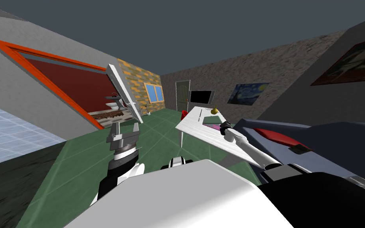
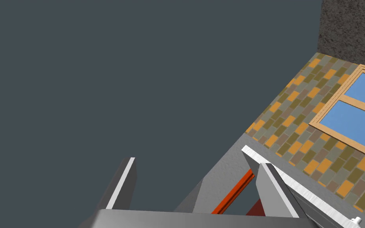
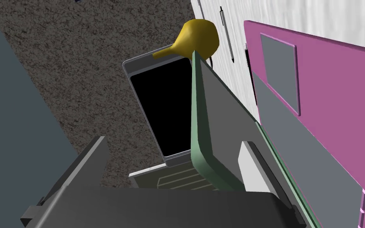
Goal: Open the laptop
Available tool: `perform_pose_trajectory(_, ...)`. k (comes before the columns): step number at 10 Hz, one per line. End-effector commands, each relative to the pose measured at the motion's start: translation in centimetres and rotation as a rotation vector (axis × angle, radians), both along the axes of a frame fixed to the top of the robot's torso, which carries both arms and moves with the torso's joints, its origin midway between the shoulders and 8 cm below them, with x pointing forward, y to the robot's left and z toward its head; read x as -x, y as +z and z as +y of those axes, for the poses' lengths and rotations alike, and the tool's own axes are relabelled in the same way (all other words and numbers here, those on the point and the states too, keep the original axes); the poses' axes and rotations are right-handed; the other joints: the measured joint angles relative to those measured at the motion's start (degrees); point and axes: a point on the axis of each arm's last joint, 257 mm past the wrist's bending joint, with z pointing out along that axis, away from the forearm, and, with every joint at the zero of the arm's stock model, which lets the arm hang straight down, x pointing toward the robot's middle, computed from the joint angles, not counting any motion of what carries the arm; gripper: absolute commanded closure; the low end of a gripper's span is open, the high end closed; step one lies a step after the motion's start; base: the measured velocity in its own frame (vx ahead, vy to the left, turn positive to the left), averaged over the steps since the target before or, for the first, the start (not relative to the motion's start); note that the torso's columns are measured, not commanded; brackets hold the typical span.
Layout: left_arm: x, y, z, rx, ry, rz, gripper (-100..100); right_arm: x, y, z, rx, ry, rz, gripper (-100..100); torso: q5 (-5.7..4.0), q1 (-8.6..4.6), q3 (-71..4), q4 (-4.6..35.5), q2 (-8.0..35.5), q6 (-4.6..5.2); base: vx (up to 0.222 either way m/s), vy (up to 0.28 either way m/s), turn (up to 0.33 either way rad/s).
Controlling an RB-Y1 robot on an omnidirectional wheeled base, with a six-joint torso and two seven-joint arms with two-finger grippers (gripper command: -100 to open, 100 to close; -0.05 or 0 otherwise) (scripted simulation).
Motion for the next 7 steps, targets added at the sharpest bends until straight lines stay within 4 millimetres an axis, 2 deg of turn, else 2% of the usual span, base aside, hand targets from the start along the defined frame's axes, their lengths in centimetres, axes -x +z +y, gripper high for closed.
perform_pose_trajectory(1, 0.0, 0.0, 0.0, 0.0, 0.0, 0.0, 0, 1.0, 1.5, -2.7, 0.022, -0.054, -0.004, -100, 0.05, -0.04, 0.0, 0.0, 0.0, -0.22, -0.079, 0.006, 0.169)
perform_pose_trajectory(2, 0.0, 0.0, 0.0, 0.0, 0.0, 0.0, 0, 1.4, 2.4, -4.1, 0.034, -0.082, -0.003, -100, 0.06, -0.12, 0.1, 0.1, 0.2, -0.06, -0.114, 0.01, 0.283)
perform_pose_trajectory(5, 0.0, 0.0, 0.0, 0.0, 0.0, 0.0, 0, 3.3, 3.6, -7.1, 0.042, -0.154, -0.009, -100, 0.01, -0.3, 0.4, 0.2, 0.6, -0.02, -0.119, -0.009, 0.209)
perform_pose_trajectory(6, 0.0, 0.0, 0.0, 0.0, 0.0, 0.0, 0, 4.3, 3.6, -8.6, 0.039, -0.19, 0.0, -100, 0.06, -0.25, 0.3, 0.2, 0.5, 0.07, -0.125, -0.018, 0.349)
perform_pose_trajectory(7, 0.0, 0.0, 0.0, 0.0, 0.0, 0.0, 0, 4.7, 4.3, -9.1, 0.044, -0.203, -0.009, -100, 0.01, -0.21, 0.3, 0.2, 0.4, -0.14, -0.111, -0.007, 0.156)
